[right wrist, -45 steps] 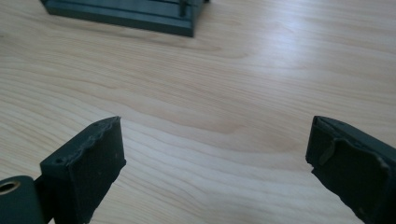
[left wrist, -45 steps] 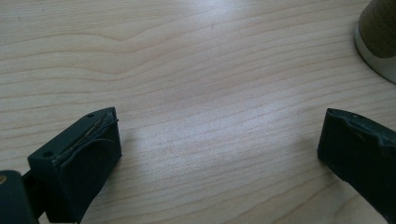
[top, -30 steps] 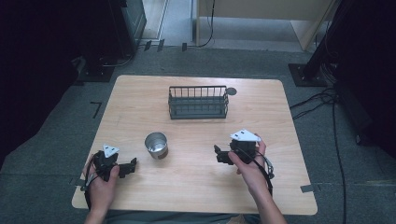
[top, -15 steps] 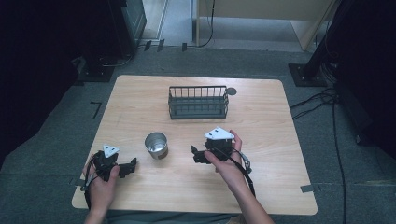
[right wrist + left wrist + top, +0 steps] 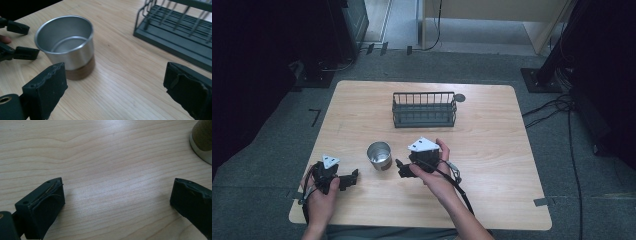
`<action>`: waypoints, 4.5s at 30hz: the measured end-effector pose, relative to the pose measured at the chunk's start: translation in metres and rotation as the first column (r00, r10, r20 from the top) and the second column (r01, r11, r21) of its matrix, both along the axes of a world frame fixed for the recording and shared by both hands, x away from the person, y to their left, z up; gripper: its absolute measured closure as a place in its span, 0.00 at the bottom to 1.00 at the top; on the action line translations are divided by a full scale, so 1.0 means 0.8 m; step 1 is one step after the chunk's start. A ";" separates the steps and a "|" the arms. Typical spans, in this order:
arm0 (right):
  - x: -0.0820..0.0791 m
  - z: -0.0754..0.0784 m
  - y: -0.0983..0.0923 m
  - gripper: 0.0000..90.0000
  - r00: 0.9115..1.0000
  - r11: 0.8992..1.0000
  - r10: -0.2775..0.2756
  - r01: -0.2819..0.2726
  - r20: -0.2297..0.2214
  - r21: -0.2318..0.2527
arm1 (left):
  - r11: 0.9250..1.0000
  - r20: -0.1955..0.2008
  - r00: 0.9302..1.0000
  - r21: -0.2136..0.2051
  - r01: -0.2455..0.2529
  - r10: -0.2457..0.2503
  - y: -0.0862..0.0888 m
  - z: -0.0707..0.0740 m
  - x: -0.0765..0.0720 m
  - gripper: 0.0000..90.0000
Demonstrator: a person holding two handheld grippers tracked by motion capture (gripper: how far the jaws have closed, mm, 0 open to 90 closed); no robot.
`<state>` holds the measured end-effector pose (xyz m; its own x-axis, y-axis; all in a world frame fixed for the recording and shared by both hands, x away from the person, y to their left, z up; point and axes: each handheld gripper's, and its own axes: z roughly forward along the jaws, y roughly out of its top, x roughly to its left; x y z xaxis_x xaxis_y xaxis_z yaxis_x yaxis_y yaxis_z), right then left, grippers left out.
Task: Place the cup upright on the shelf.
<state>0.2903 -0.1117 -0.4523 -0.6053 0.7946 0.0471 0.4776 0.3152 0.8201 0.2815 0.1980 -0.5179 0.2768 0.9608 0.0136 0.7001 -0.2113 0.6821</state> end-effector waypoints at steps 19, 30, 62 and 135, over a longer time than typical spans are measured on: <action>0.002 -0.010 0.065 0.04 0.995 0.995 0.097 -0.096 -0.019 0.005 | 1.000 -0.001 1.000 0.001 0.001 -0.001 0.000 0.000 0.000 0.00; 0.010 -0.020 0.087 0.04 0.995 0.995 0.095 -0.095 -0.024 -0.009 | 1.000 0.000 1.000 -0.001 0.000 0.000 0.000 0.000 0.000 0.00; 0.037 -0.033 0.094 0.21 0.998 0.997 0.065 -0.064 -0.008 0.051 | 1.000 0.000 1.000 0.000 0.000 0.000 0.000 0.000 0.000 0.00; 0.198 0.081 -0.107 0.21 0.934 0.934 -0.349 0.340 0.076 0.110 | 1.000 0.000 1.000 0.000 0.000 0.000 0.000 0.000 0.000 0.00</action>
